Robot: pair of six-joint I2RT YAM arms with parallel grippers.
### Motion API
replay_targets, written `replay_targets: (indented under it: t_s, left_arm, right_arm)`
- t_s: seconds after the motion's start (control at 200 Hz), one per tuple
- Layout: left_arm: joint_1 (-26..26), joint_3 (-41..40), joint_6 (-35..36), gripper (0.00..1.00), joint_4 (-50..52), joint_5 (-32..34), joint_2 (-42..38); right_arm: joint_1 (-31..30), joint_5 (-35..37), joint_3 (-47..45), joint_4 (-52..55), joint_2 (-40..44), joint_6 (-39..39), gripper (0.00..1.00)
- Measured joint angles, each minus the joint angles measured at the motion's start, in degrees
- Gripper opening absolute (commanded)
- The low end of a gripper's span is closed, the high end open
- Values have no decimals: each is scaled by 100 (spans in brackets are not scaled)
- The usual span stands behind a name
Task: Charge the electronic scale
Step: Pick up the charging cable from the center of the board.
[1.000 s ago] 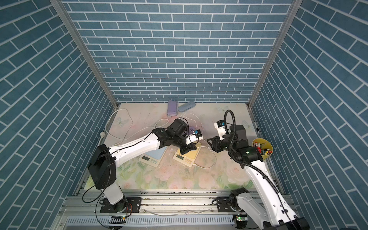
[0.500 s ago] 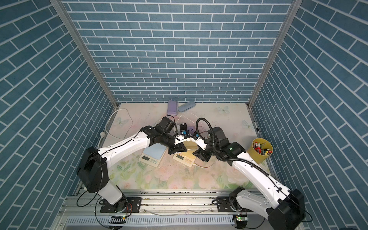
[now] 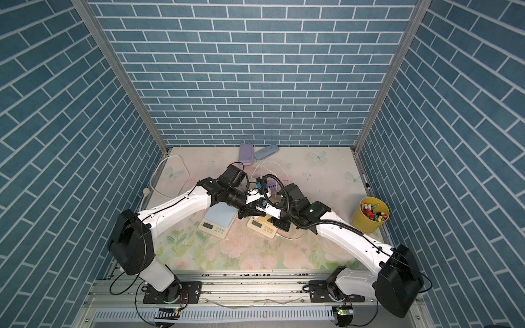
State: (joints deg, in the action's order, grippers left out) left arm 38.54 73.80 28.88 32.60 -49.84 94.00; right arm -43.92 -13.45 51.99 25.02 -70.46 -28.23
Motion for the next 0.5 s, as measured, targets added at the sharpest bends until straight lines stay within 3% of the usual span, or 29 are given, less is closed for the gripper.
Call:
replay_targets:
  t_s: [0.165,0.23,0.33,0.5]
  left_arm:
    - [-57,-4,-55,5,-13,-74,-17]
    - [-87,-7,-192,24,-116,-52,-39]
    - [-234,-103,-640,44,-363,-52,-190]
    - [-901,-809,-1648,48,-1237,-179,-981]
  right_arm:
    - [-7,131,-111,-286,44,44,0]
    - [-7,245,-173,-409,125,114,0]
    - [0,481,-308,-636,339,302,0]
    - [13,516,-459,-970,573,752,0]
